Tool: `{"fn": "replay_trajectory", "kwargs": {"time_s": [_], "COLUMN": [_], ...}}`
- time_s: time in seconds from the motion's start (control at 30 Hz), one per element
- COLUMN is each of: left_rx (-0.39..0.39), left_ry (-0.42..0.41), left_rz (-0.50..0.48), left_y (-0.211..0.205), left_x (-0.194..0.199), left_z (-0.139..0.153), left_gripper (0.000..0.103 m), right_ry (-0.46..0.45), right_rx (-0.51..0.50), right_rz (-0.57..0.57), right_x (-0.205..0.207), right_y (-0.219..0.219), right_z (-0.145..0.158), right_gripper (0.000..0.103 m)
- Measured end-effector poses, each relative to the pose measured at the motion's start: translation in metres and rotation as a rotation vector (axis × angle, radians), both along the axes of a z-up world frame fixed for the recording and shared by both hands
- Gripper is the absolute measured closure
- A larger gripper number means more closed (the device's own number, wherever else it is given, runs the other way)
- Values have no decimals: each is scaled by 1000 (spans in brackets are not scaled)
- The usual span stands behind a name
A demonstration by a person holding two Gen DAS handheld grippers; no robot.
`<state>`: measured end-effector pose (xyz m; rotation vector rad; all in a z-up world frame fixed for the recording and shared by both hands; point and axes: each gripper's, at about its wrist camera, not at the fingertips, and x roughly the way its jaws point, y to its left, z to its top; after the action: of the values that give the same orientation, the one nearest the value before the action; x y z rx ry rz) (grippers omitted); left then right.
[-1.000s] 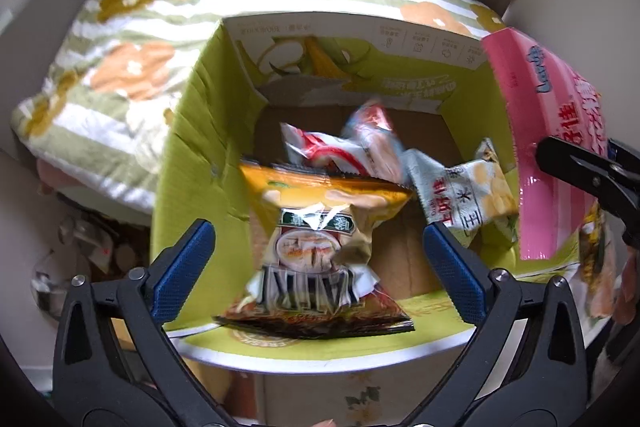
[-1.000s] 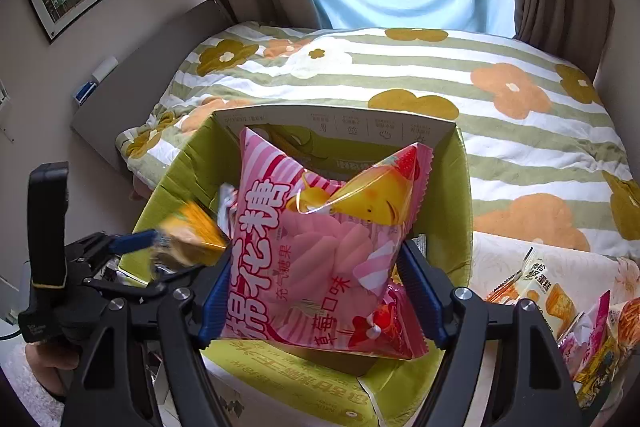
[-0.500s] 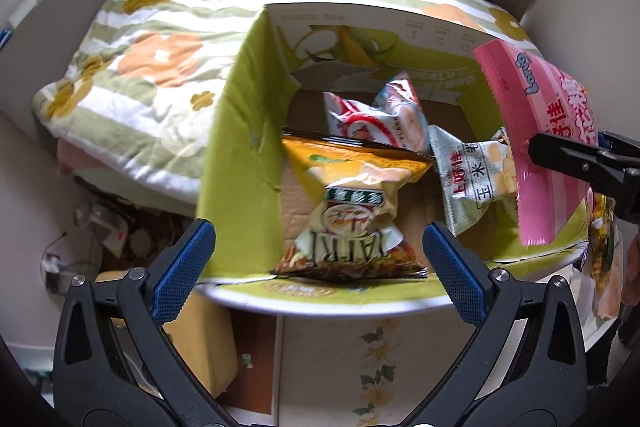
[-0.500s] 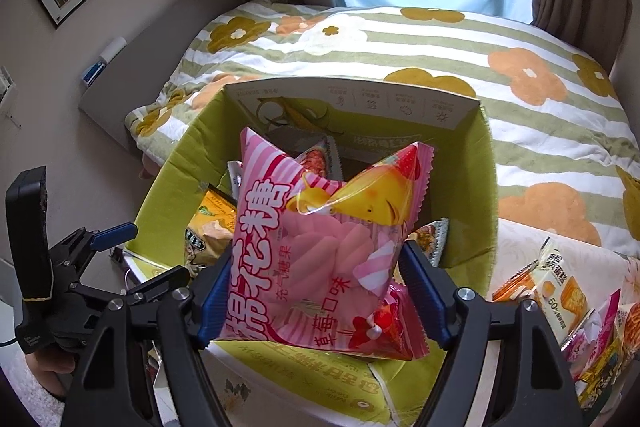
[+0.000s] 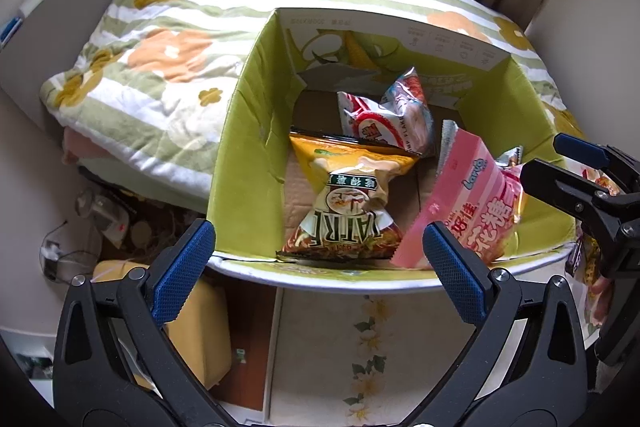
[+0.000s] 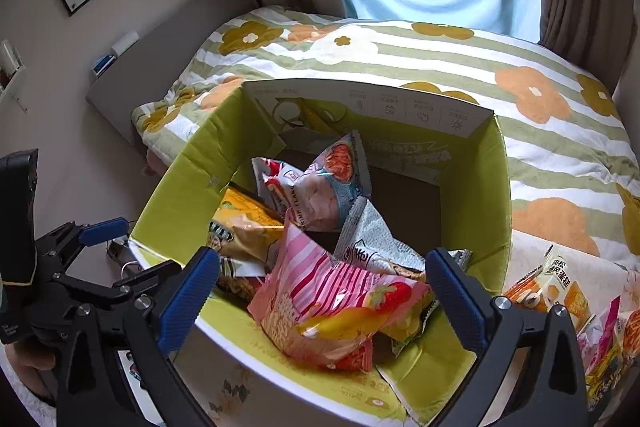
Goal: Organize snacks
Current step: 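Open both tools to drop the two bags into the box, then move both tools back toward the remaining snack pile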
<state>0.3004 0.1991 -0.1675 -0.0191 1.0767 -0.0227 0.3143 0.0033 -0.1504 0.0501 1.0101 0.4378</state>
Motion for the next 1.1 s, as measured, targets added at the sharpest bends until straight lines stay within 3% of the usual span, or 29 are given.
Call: {"fn": "replay_trajectory", "kwargs": {"time_s": [0.37,0.6,0.87,1.1], "left_rx": [-6,-38,-82,-92], "left_ry": [-28,-55,-95,-105], "left_rz": [-12,-81,-248,-369], "left_y": [0,-18,-78,-153], "left_x": [-10,-8,-1,-10], "left_z": [21,37,52,61], "left_gripper": [0,0,0,0], "right_ry": [-26,-48,-85,-107], "right_rx": [-3,-20,-63,-92], "right_rz": [-14,-100,-277,-437], "right_x": [-18,-39,-75,-118], "right_y": [0,-25,-80,-153], "right_z": [20,38,55,64], "right_gripper": [1,0,0,0]}}
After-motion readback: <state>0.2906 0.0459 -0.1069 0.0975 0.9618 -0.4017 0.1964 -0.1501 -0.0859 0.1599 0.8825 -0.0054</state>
